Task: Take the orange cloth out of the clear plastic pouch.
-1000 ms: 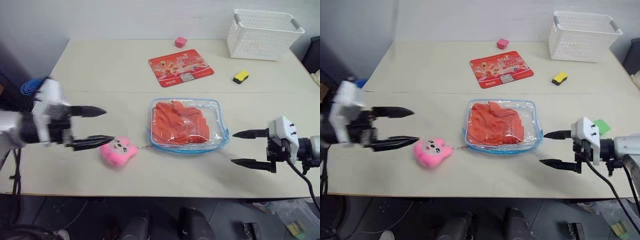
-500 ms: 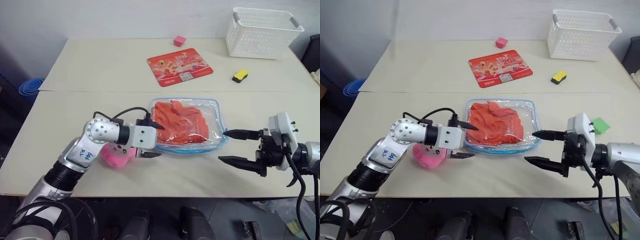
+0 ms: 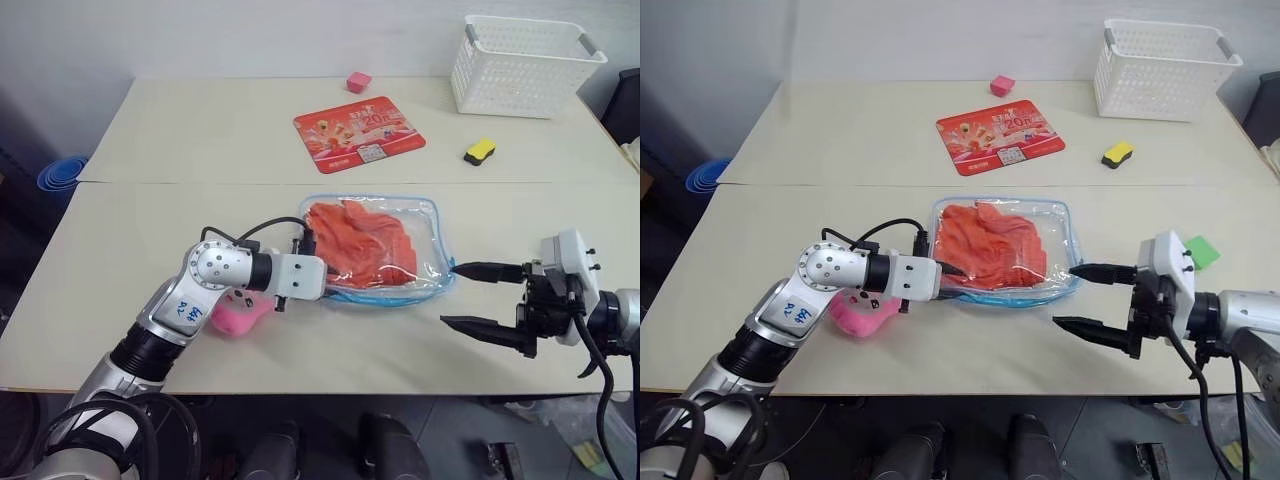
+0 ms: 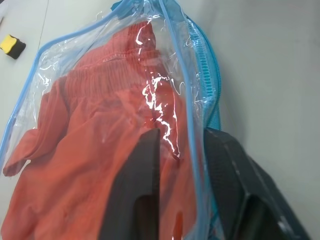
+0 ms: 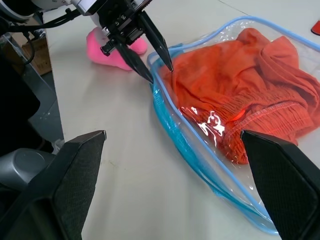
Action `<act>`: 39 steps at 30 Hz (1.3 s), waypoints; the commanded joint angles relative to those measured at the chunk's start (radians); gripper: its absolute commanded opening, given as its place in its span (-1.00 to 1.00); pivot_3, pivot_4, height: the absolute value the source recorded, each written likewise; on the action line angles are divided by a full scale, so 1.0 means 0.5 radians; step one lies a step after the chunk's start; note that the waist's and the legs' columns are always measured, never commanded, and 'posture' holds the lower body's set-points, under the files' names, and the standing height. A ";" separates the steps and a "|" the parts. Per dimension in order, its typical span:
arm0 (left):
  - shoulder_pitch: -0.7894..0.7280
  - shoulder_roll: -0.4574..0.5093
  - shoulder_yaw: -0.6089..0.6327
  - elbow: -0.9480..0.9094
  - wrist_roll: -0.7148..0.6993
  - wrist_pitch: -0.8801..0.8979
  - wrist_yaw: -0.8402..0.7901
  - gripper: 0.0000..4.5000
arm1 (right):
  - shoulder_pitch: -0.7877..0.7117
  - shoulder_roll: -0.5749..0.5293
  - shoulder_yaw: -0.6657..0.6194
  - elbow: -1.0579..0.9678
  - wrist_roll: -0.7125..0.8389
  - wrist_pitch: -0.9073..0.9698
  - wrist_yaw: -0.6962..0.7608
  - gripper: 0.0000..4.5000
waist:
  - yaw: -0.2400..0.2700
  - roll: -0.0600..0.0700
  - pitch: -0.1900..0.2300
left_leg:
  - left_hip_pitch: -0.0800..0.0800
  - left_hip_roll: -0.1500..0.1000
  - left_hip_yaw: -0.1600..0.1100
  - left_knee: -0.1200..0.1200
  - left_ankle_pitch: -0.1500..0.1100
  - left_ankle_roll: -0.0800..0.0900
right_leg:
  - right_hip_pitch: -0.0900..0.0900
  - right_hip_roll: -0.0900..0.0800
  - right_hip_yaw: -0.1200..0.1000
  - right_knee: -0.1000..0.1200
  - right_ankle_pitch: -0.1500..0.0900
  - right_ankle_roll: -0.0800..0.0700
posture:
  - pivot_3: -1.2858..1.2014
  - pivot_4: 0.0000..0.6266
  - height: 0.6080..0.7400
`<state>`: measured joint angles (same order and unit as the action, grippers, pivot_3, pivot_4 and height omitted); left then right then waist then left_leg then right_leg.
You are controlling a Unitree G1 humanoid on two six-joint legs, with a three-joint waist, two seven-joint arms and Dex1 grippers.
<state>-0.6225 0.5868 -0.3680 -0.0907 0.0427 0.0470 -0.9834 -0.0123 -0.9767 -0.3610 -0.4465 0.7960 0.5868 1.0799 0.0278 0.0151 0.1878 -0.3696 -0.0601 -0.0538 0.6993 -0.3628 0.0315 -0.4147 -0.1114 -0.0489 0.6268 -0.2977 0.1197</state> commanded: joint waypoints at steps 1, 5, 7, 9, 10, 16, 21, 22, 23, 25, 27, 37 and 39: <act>0.012 -0.029 0.082 -0.069 -0.051 0.050 0.028 -0.94 | 0.009 0.010 -0.042 -0.009 -0.048 -0.084 0.033 1.00 | 0.000 0.000 0.000 | 0.000 0.000 0.000 0.000 0.000 0.000 | 0.000 0.000 0.000 0.000 0.000 0.000 | 0.03 -0.52 1.00; 0.056 -0.185 0.257 -0.199 -0.281 0.444 0.151 -0.99 | -0.006 0.054 0.033 -0.010 -0.200 -0.208 -0.010 0.92 | 0.002 0.000 0.000 | 0.000 0.000 0.000 0.001 0.000 0.000 | 0.000 0.000 0.000 0.000 0.000 0.000 | 0.03 -0.52 1.00; 0.078 -0.230 0.335 -0.272 -0.380 0.597 0.183 -1.00 | -0.018 0.091 0.066 -0.018 -0.249 -0.252 -0.042 0.76 | 0.000 -0.001 0.000 | -0.001 0.000 -0.001 0.001 0.000 0.000 | 0.000 0.000 0.000 0.000 0.000 0.001 | 0.03 -0.52 1.00; 0.102 -0.237 0.361 -0.325 -0.413 0.668 0.196 -1.00 | -0.006 0.115 0.106 -0.051 -0.290 -0.292 -0.044 0.45 | -0.002 -0.001 0.000 | 0.000 0.000 -0.001 0.001 0.000 0.000 | 0.000 0.000 0.000 0.000 0.000 0.001 | 0.03 -0.52 1.00; 0.114 -0.237 0.366 -0.349 -0.422 0.700 0.207 -1.00 | -0.002 0.132 0.148 -0.075 -0.341 -0.337 -0.051 0.30 | -0.002 -0.001 0.000 | 0.000 0.000 0.000 0.001 0.000 0.000 | 0.000 0.000 0.000 0.001 0.000 0.001 | 0.03 -0.52 1.00; 0.174 -0.232 0.324 -0.439 -0.416 0.734 0.231 -1.00 | -0.184 0.260 0.535 -0.035 -0.929 -0.728 -0.280 -0.62 | -0.010 -0.001 0.000 | 0.002 0.000 0.000 0.000 0.000 -0.001 | 0.000 0.001 0.002 0.001 0.000 0.001 | 0.03 -0.52 1.00; 0.149 -0.268 0.278 -0.434 -0.399 0.735 0.258 -1.00 | -0.398 0.364 0.842 0.181 -1.387 -1.059 -0.415 -0.76 | -0.007 -0.002 -0.001 | 0.003 -0.002 0.000 0.001 0.001 -0.001 | 0.000 0.002 0.001 0.000 0.000 0.001 | 0.03 -0.52 1.00; 0.145 -0.274 0.267 -0.436 -0.395 0.734 0.260 -1.00 | -0.441 0.396 0.882 0.233 -1.449 -1.095 -0.450 -0.68 | -0.007 -0.002 -0.001 | 0.002 -0.003 0.000 0.000 0.001 -0.001 | 0.000 0.003 0.001 0.000 0.000 0.001 | 0.03 -0.52 1.00; 0.142 -0.278 0.261 -0.438 -0.392 0.733 0.261 -1.00 | -0.468 0.418 0.906 0.269 -1.488 -1.119 -0.470 -0.58 | -0.007 -0.002 -0.001 | 0.002 -0.003 0.000 0.000 0.001 -0.001 | -0.001 0.003 0.001 0.001 0.000 0.001 | 0.03 -0.52 1.00; 0.132 -0.284 0.257 -0.443 -0.393 0.742 0.267 -1.00 | -0.500 0.451 0.938 0.319 -1.549 -1.175 -0.494 -0.36 | -0.006 -0.002 -0.001 | 0.002 -0.003 0.000 0.000 0.001 -0.001 | -0.001 0.004 0.001 0.002 0.000 0.001 | 0.03 -0.52 1.00; 0.125 -0.292 0.262 -0.446 -0.404 0.751 0.277 -1.00 | -0.533 0.481 0.984 0.377 -1.667 -1.280 -0.554 -0.04 | -0.008 -0.002 -0.001 | 0.002 -0.003 -0.001 0.000 0.001 -0.001 | -0.001 0.005 0.001 0.001 0.000 0.001 | 0.03 -0.52 1.00; 0.106 -0.309 0.279 -0.465 -0.450 0.786 0.300 -1.00 | -0.667 0.614 1.106 0.653 -2.215 -1.658 -0.962 0.54 | -0.016 -0.002 -0.001 | 0.002 -0.002 0.000 0.000 0.001 -0.002 | -0.002 0.008 0.002 0.003 0.000 0.001 | 0.03 -0.52 1.00; 0.101 -0.315 0.279 -0.469 -0.455 0.795 0.306 -1.00 | -0.684 0.606 1.144 0.703 -2.320 -1.735 -1.004 0.54 | -0.016 -0.002 -0.001 | 0.002 -0.002 0.000 0.000 0.001 -0.002 | -0.002 0.009 0.002 0.003 0.000 0.001 | 0.03 -0.52 1.00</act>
<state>-0.5569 0.4358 -0.2419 -0.2748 -0.1620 0.4470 -0.8337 -0.3420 -0.6708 0.2010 -0.0920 -0.3298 -0.2396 0.6091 0.0200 0.0143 0.1874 -0.3686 -0.0610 -0.0538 0.6992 -0.3621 0.0306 -0.4158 -0.1068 -0.0480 0.6282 -0.2976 0.1200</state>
